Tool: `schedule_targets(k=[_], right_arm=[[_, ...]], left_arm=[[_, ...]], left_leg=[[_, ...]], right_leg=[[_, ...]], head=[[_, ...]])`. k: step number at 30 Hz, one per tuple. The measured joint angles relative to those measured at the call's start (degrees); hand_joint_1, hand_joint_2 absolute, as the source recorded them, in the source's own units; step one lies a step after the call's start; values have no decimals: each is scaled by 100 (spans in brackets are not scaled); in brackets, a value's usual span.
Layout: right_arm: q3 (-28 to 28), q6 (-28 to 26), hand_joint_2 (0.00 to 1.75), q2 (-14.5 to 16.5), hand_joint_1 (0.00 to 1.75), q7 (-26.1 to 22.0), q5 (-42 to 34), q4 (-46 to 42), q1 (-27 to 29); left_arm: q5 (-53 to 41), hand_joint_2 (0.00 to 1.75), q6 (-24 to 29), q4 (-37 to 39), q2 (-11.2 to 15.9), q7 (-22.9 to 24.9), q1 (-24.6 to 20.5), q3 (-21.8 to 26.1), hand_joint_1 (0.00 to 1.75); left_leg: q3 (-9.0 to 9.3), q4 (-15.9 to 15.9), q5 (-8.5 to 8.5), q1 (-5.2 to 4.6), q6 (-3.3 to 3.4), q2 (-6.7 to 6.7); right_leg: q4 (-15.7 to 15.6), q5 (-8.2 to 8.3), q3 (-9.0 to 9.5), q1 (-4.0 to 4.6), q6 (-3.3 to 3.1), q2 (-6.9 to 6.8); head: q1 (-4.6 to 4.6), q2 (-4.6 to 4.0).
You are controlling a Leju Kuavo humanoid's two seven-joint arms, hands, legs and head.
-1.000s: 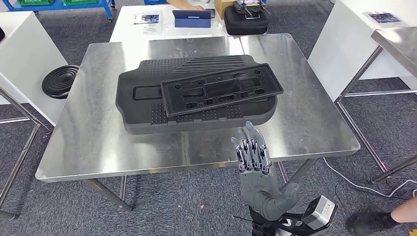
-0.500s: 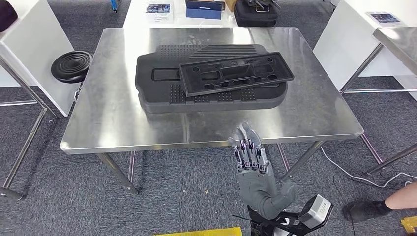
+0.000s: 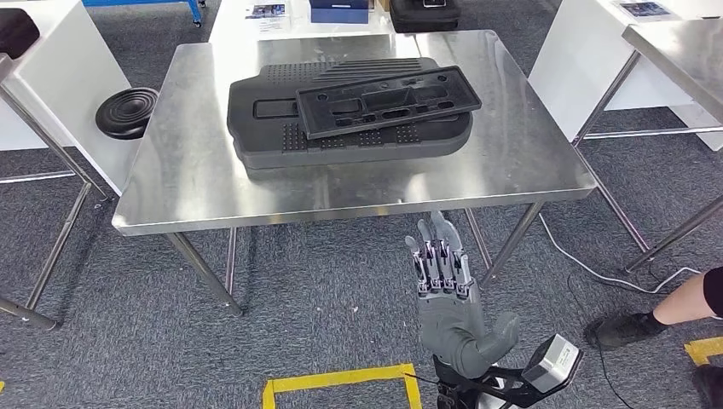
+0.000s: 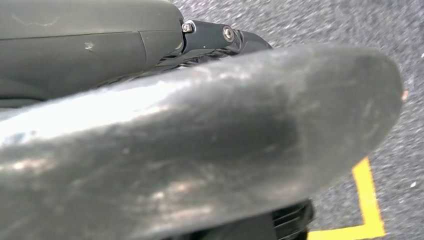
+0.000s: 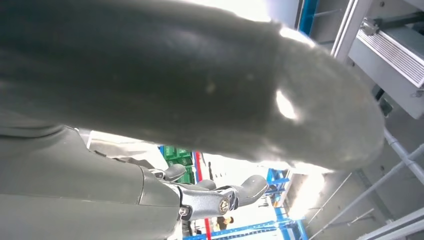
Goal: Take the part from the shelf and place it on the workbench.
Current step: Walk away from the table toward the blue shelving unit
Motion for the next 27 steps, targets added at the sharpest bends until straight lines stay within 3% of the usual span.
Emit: schedule_targets(k=[1,2,3,5,7,9,11,12,14,16,17,18,19,21,23,25,27], right_arm=[[-1,-2,0,2,0,1,-1,5,8],[-1,-5,0,2,0,2,-3,11,14],[-1,-10,0,2,0,3,-7,20,21],[-4,-34,0,3,0,5,-17,34,29],[-12,-63,0,6,0,8,-26,38,31],[-26,-100,0,9,0,15,-26,38,37],[-60,-155,0,9,0,27,-24,38,54],[-83,-178,0,7,0,33,-26,38,64],[-125,-200,0,1,0,38,-31,38,79],[-147,-211,0,-7,0,39,-33,38,87],[-154,-225,0,-10,0,39,-30,38,93],[-159,-252,0,-14,0,38,-16,38,101],[-166,-288,0,-16,0,39,4,38,108],[-191,-423,0,-17,0,72,95,37,116],[-229,-630,0,-22,0,154,250,40,140],[-266,-797,0,-48,0,225,390,50,198],[-284,-870,0,-73,0,266,455,65,248]], left_arm=[[-1,0,-1,0,1,0,4,4,0],[-1,0,-1,0,2,0,4,7,0],[-2,0,-1,0,5,0,4,10,0],[-2,0,-2,-1,13,0,-1,13,0],[-4,0,-5,-2,13,0,-13,14,0],[-8,0,-11,-2,13,0,-20,16,0],[-9,0,-15,-1,16,-1,-15,20,0],[-9,0,-15,-1,17,-1,-15,22,0],[-13,0,-16,-1,20,-3,-19,26,0],[-18,0,-16,-2,22,-5,-18,31,0],[-22,0,-16,-2,22,-7,-16,33,0],[-29,0,-16,-2,21,-9,-16,35,0],[-35,0,-16,-2,21,-13,-16,38,0],[-46,0,-16,-3,19,-19,-16,48,0],[-44,0,-10,-4,15,-31,-8,62,0],[-33,0,-4,-4,11,-44,2,79,0],[-25,0,-2,-3,10,-50,15,105,0]], left_leg=[[-31,343,-181,12,-30,-1],[-10,591,-208,28,-61,0],[86,682,-109,47,-89,1],[562,282,142,93,-146,2],[1076,-405,64,91,-166,-17],[1215,-715,-70,51,-90,-36],[1101,-752,3,35,63,-23],[1045,-763,63,33,139,-12],[908,-775,202,37,241,6],[736,-771,344,29,270,13],[646,-770,413,25,269,19],[558,-769,481,22,264,24],[475,-769,548,21,254,27],[336,-768,678,19,218,22],[271,-793,811,20,157,20],[275,-873,949,31,77,22],[251,-906,934,43,7,15]], right_leg=[[5,71,-75,-2,8,-5],[17,140,-158,-8,25,-10],[39,203,-244,-20,51,-15],[131,294,-428,-57,116,-19],[251,348,-591,-61,188,-20],[300,420,-680,-50,279,-21],[303,481,-733,-56,366,-15],[360,416,-792,-62,375,-7],[787,19,-983,-68,325,13],[1518,-429,-1176,-67,290,21],[1787,-525,-1196,-67,312,21],[1884,-522,-1130,-67,355,22],[1772,-441,-962,-65,403,22],[1018,-299,-359,-52,426,22],[271,-320,147,-14,364,24],[35,-318,228,26,303,35],[-4,-197,153,-23,223,36]], head=[[-1,0],[-1,0],[0,0],[-2,0],[-9,0],[-10,0],[-9,0],[-2,0],[14,0],[25,0],[26,0],[26,0],[27,0],[28,0],[21,0],[33,0],[43,0]])
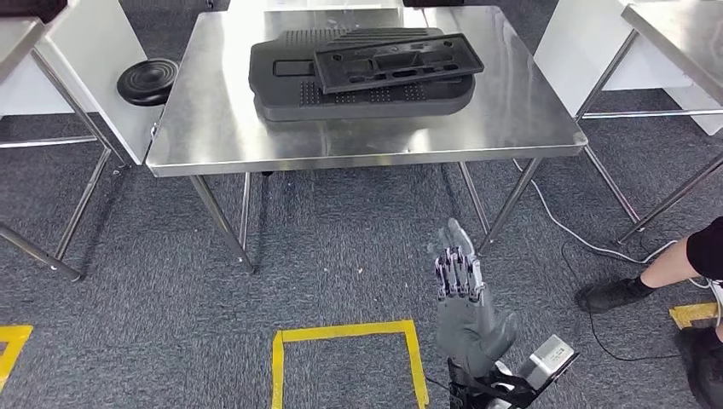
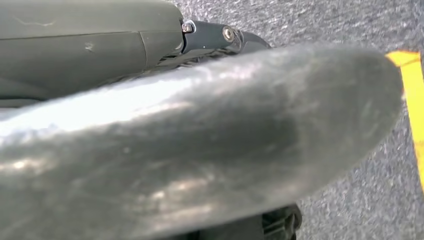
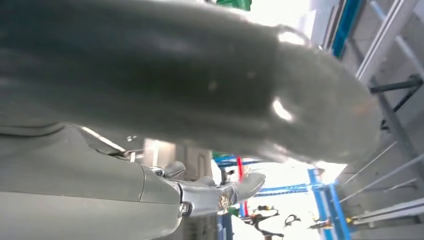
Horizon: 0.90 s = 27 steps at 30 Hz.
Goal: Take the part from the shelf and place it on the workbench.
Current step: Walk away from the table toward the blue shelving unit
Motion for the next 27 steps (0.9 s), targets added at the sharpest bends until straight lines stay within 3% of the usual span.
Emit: schedule_targets(k=[1,2,4,5,6,7,9,11,12,17,18,19,22,23,25,27], right_arm=[[-4,-39,0,-6,0,34,33,10,17],[-7,-93,0,-14,0,82,73,26,36],[-16,-245,0,-44,0,194,145,90,95],[-26,-326,0,-64,0,236,162,139,135],[-44,-406,0,-84,0,259,165,195,179],[-68,-482,0,-98,0,273,164,253,226],[-126,-633,0,-111,0,287,162,367,309],[-181,-767,0,-108,0,311,161,470,364],[-203,-812,0,-105,0,322,160,507,381],[-243,-879,0,-96,0,333,152,566,408],[-266,-928,0,-87,0,339,159,603,421],[-328,-1019,0,-66,0,353,195,689,441],[-802,-1850,0,138,0,244,1461,2000,254],[-971,-2041,0,217,0,97,1866,2645,110],[-1225,-1928,0,315,0,-263,1892,3695,-177],[-1490,-1796,0,394,0,-446,1856,4602,-448]], left_arm=[[5,0,2,1,0,0,9,13,0],[10,0,5,2,2,2,17,25,0],[26,0,11,3,3,5,24,44,0],[38,0,14,3,4,8,24,55,0],[53,0,14,3,7,11,24,66,0],[66,0,14,3,11,16,23,80,0],[78,0,14,2,25,32,19,116,0],[79,0,14,1,31,48,14,150,0],[80,0,15,1,31,52,12,160,0],[79,0,20,1,32,59,13,171,0],[78,0,26,1,32,62,13,178,0],[70,0,32,1,31,69,9,188,0],[-27,0,39,1,19,131,-4,210,0],[-64,0,37,1,14,150,-7,213,0],[-106,0,29,0,-3,162,-15,223,0],[-145,0,19,-3,-19,173,-17,234,0]], left_leg=[[-36,96,-169,2,-24,-5],[-95,318,-443,4,-41,-9],[-230,1011,-1012,5,-73,-14],[-264,1326,-1148,5,-89,-15],[-227,1492,-1155,7,-103,-15],[-81,1453,-1060,11,-114,-14],[451,856,-872,24,-127,-17],[843,281,-885,11,-106,-40],[893,177,-940,-2,-93,-51],[871,157,-928,-23,-64,-58],[857,154,-913,-32,-40,-57],[822,134,-867,-33,29,-48],[433,75,-511,-19,248,10],[288,75,-396,-19,258,25],[124,77,-247,-17,225,26],[21,65,-100,-27,161,17]], right_leg=[[-19,69,-36,-27,-56,-6],[-31,135,-71,-52,-99,-14],[-21,238,-172,-35,-147,-28],[-9,284,-231,-29,-143,-33],[12,323,-300,-28,-132,-38],[44,352,-370,-33,-115,-40],[144,381,-500,-49,-82,-42],[249,403,-603,-35,-42,-44],[276,416,-634,-23,-21,-45],[289,451,-659,-18,29,-44],[282,470,-666,-24,58,-42],[314,435,-709,-29,85,-32],[1515,-281,-1078,-52,123,-3],[1802,-401,-1075,-63,160,-2],[1260,-157,-581,-73,250,-2],[395,-150,42,-48,196,0]], head=[[-10,0],[-19,0],[-30,0],[-30,0],[-29,0],[-29,0],[-30,0],[-32,0],[-31,0],[-30,0],[-31,0],[-31,0],[-8,0],[-1,0],[1,0],[-8,0]])
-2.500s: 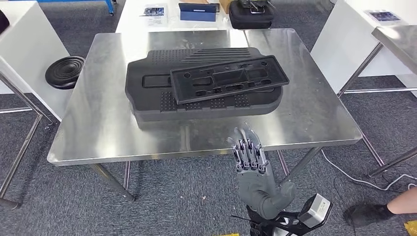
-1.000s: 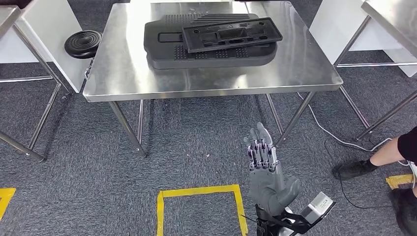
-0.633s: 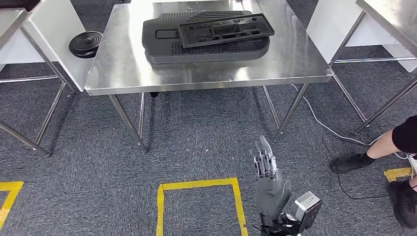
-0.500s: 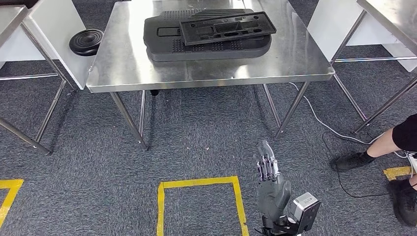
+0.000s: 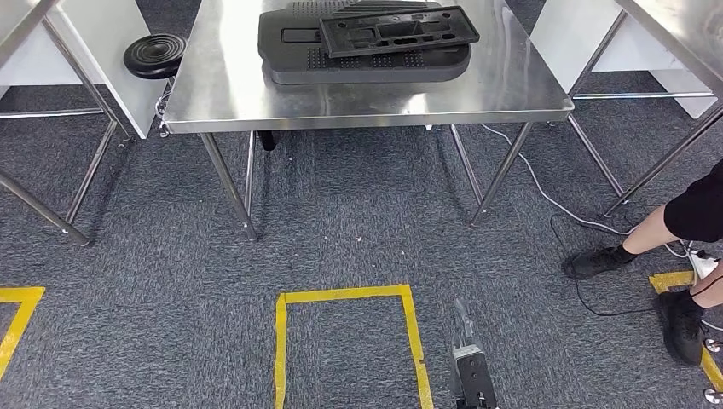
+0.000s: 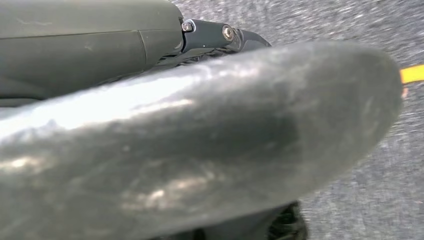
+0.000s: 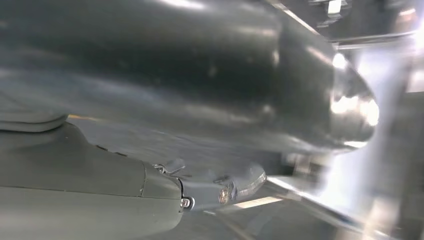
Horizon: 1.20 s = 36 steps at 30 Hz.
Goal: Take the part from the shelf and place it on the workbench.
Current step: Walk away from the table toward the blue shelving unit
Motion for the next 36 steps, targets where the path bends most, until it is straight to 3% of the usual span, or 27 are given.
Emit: schedule_targets(k=[2,4,5,6,7,9,10,12,13,14,16,17,19,20,22,24,25,26,27,28,29,31,32,33,34,35,36], right_arm=[[-234,-19,0,39,0,69,96,879,-271],[-442,-68,0,45,0,248,217,1850,-512],[-538,-54,0,42,0,351,241,2310,-602],[-623,-28,0,39,0,471,257,2715,-658],[-693,-3,0,35,0,596,277,3063,-696],[-771,39,0,33,0,837,342,3597,-726],[-789,60,0,33,0,954,382,3814,-738],[-801,90,0,34,0,1179,469,4144,-765],[-801,89,0,35,0,1280,508,4270,-779],[-801,85,0,35,0,1364,536,4369,-792],[-801,71,0,34,0,1504,596,4518,-831],[-800,62,0,33,0,1597,642,4581,-854],[-788,50,0,23,0,1813,765,4700,-886],[-777,49,0,14,0,1931,835,4748,-889],[-745,44,0,-1,0,2145,967,4818,-885],[-701,46,0,-11,0,2292,1057,4861,-888],[-680,73,0,-21,0,2338,1068,4880,-895],[-664,119,0,-34,0,2379,1056,4895,-902],[-653,174,0,-48,0,2413,1031,4907,-908],[-647,224,0,-63,0,2443,1004,4914,-912],[-646,255,0,-78,0,2464,983,4918,-919],[-645,285,0,-101,0,2499,982,4925,-945],[-642,297,0,-107,0,2523,993,4931,-957],[-639,311,0,-112,0,2553,1007,4938,-964],[-635,324,0,-113,0,2587,1024,4948,-963],[-629,334,0,-114,0,2618,1042,4956,-961],[-623,342,0,-118,0,2650,1058,4962,-954]], left_arm=[[-54,0,5,-2,-9,11,2,6,0],[-125,0,39,1,-11,36,4,10,0],[-156,0,56,2,-11,54,6,13,0],[-183,0,67,3,-9,74,13,17,0],[-207,0,73,4,-8,89,21,26,0],[-240,0,72,4,-7,112,29,48,0],[-252,0,71,4,-6,120,26,57,0],[-272,0,69,3,-3,140,16,70,0],[-282,0,69,3,-1,151,9,75,0],[-293,0,69,2,0,160,-3,79,0],[-304,0,69,-1,-1,168,-26,87,0],[-309,0,69,-1,-2,172,-36,94,0],[-318,0,70,2,-5,183,-39,110,0],[-325,0,70,2,-7,190,-42,116,0],[-339,0,69,3,-8,200,-48,133,0],[-356,0,68,1,-6,203,-53,150,0],[-365,0,66,1,-7,203,-53,156,0],[-368,0,64,1,-8,203,-54,161,0],[-370,0,63,1,-8,203,-54,170,0],[-372,0,63,1,-10,203,-55,182,0],[-372,0,63,0,-13,203,-57,196,0],[-373,0,63,-2,-20,201,-59,217,0],[-374,0,62,-2,-23,199,-61,225,0],[-374,0,59,-2,-24,197,-61,231,0],[-374,0,55,0,-25,196,-55,238,0],[-374,0,52,2,-25,192,-47,243,0],[-374,0,49,3,-25,192,-33,246,0]], left_leg=[[-7,-63,145,7,-81,8],[-5,-150,247,29,-162,5],[-35,-119,142,36,-192,0],[-80,13,-88,40,-213,-5],[-142,277,-432,45,-227,-8],[-240,1008,-1021,46,-263,-13],[-243,1325,-1112,46,-280,-16],[-5,1468,-915,52,-302,-16],[262,1246,-784,61,-309,-16],[582,886,-775,66,-317,-23],[1044,228,-950,52,-280,-55],[1116,72,-1039,28,-237,-67],[1027,22,-984,1,-96,-51],[954,13,-922,-3,-20,-39],[779,-9,-766,9,94,-16],[575,-7,-606,-1,126,-8],[477,-4,-521,-5,123,2],[377,-1,-434,-9,117,13],[281,1,-348,-10,107,22],[191,3,-261,-11,94,28],[108,6,-176,-12,75,29],[13,-6,-20,-22,14,35],[4,-30,59,-19,-23,44],[5,-77,139,-14,-67,54],[10,-132,218,-3,-109,61],[-10,-148,206,11,-143,55],[-42,-88,53,18,-171,47]], right_leg=[[-430,-74,220,46,-103,9],[-460,44,119,42,-184,9],[-469,119,61,24,-236,0],[-485,204,-3,0,-288,-14],[-490,285,-78,-19,-330,-27],[-474,422,-235,-2,-368,-45],[-452,488,-324,3,-363,-50],[-374,603,-524,-1,-327,-56],[-313,645,-630,-8,-298,-55],[-245,676,-731,-8,-266,-54],[-121,726,-864,8,-190,-53],[-96,765,-900,13,-150,-53],[-96,846,-942,9,-63,-46],[-65,800,-987,2,-52,-38],[259,419,-1138,-11,-96,-21],[919,-97,-1286,-11,-144,-12],[1238,-228,-1304,-12,-122,-11],[1441,-238,-1260,-11,-71,-10],[1467,-140,-1131,-10,-6,-9],[1304,-7,-908,-8,46,-8],[927,62,-567,-3,52,-7],[-32,-41,145,37,-33,-6],[-364,-124,350,61,-90,-5],[-516,-153,404,86,-134,-5],[-511,-100,338,86,-169,-6],[-522,-28,286,69,-213,-11],[-530,54,224,48,-268,-19]], head=[[2,-1],[14,-1],[13,0],[10,0],[5,0],[1,0],[2,0],[1,0],[0,0],[-4,0],[5,0],[6,0],[7,0],[4,0],[26,0],[51,0],[52,-1],[53,0],[56,0],[57,0],[59,0],[50,0],[48,0],[46,0],[42,0],[49,0],[43,0]])
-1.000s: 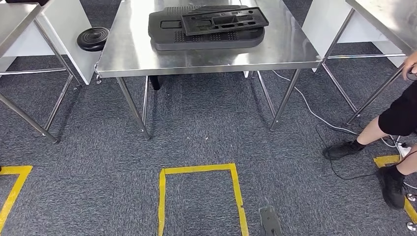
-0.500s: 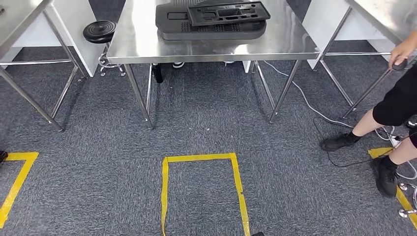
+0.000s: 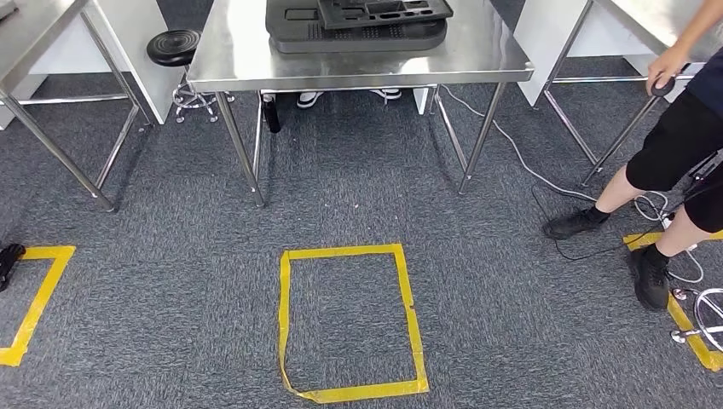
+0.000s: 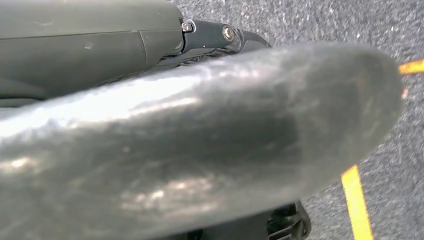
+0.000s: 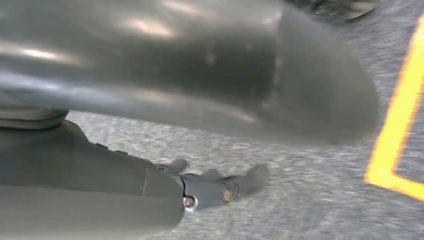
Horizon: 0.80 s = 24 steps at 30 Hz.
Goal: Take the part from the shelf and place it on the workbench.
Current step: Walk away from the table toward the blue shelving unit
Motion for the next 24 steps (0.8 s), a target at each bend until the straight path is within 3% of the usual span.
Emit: schedule_targets(k=[1,3,4,5,6,7,8,10,11,12,15,17,19,20,21,22,24], right_arm=[[6,6,0,-3,0,25,18,8,12],[17,17,0,-7,0,55,53,20,31],[23,23,0,-7,0,61,73,25,37],[30,28,0,-5,0,67,92,29,39],[38,32,0,-4,0,74,105,32,41],[49,34,0,-4,0,79,114,35,42],[58,36,0,-4,0,83,120,37,43],[74,39,0,-8,0,87,130,39,41],[82,39,0,-9,0,89,140,40,35],[95,39,0,-10,0,94,152,40,27],[137,39,0,-20,0,116,184,43,23],[151,39,0,-24,0,122,194,45,36],[160,39,0,-21,0,122,203,46,39],[162,39,0,-22,0,122,208,47,41],[163,39,0,-23,0,123,216,49,43],[164,38,0,-24,0,124,227,50,44],[167,34,0,-27,0,128,247,52,31]], left_arm=[[0,0,-1,1,0,-1,19,3,0],[-2,0,0,1,1,-7,42,4,0],[-7,0,4,1,1,-17,46,5,0],[-16,0,13,1,1,-28,45,5,0],[-28,0,21,0,1,-42,45,5,0],[-39,0,31,-1,1,-52,45,5,0],[-48,0,37,-2,2,-58,43,5,0],[-54,0,38,-4,-1,-68,33,4,0],[-54,0,37,-4,-2,-72,26,4,0],[-52,0,36,-4,-3,-75,21,5,0],[-45,0,36,-3,-1,-80,24,8,0],[-43,0,36,-2,0,-82,27,9,0],[-42,0,36,-2,1,-83,30,9,0],[-42,0,36,-2,1,-83,32,9,0],[-42,0,36,-2,0,-83,35,9,0],[-42,0,36,-2,-1,-84,37,9,0],[-42,0,38,-3,-2,-85,37,9,0]], left_leg=[[-49,173,-277,6,-20,-10],[-168,837,-951,12,-58,-33],[-210,1206,-1107,12,-80,-43],[-214,1502,-1094,15,-100,-50],[-151,1645,-944,22,-119,-52],[10,1596,-753,34,-135,-52],[278,1339,-631,54,-153,-52],[853,609,-751,69,-160,-73],[1029,329,-899,65,-131,-87],[1086,195,-1007,47,-83,-101],[1002,123,-992,31,112,-92],[912,111,-903,30,211,-76],[803,115,-821,16,242,-72],[754,116,-784,9,240,-71],[715,117,-751,5,234,-71],[686,117,-722,4,223,-73],[656,119,-674,0,189,-78]], right_leg=[[-9,85,-68,-25,-47,-7],[-4,222,-230,-29,-108,-12],[3,281,-315,-26,-111,-12],[15,337,-399,-25,-102,-15],[38,388,-478,-30,-84,-19],[77,431,-558,-41,-57,-23],[138,461,-633,-50,-29,-25],[291,486,-785,-40,26,-24],[361,495,-845,-26,51,-23],[402,511,-894,-18,84,-23],[509,507,-1024,-35,175,-15],[984,221,-1268,-46,153,-1],[1746,-153,-1580,-47,120,5],[1997,-255,-1659,-48,130,5],[2029,-268,-1619,-47,156,5],[1820,-200,-1453,-45,191,5],[963,17,-905,-37,233,4]], head=[[-8,0],[-22,0],[-24,-1],[-25,-1],[-24,-1],[-25,-1],[-27,0],[-29,0],[-29,0],[-25,0],[-17,0],[-10,0],[-4,0],[-5,0],[-5,0],[-5,0],[-3,0]])
